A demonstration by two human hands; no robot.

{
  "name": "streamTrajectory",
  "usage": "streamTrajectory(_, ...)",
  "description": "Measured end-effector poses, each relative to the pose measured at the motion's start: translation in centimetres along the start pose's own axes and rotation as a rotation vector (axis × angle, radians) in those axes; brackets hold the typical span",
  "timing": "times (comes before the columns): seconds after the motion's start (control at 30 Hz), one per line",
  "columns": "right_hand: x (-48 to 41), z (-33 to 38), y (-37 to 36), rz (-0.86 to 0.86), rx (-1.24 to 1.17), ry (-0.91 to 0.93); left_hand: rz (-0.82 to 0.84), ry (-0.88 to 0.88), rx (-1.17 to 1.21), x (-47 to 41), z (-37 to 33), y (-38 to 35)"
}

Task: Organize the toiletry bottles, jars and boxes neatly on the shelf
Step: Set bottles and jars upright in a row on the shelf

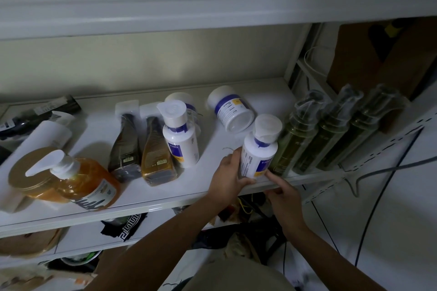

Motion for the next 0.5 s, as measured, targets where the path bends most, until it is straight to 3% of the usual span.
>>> streamTrajectory(0.5,0.35,0.92,-0.28,0.024,0.068,0.024,-0.021,0.002,-0.020,0.27,-0.66,0.51)
Point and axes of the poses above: each hand's wrist, its own x-axis away from the middle knuckle, its own y-axis out of the back of the hand, z = x × y, the point moved 4 cm from there along -x, towards the middle knuckle, and after that the axes turned 2 degrees about x, right-handed, at the moved point
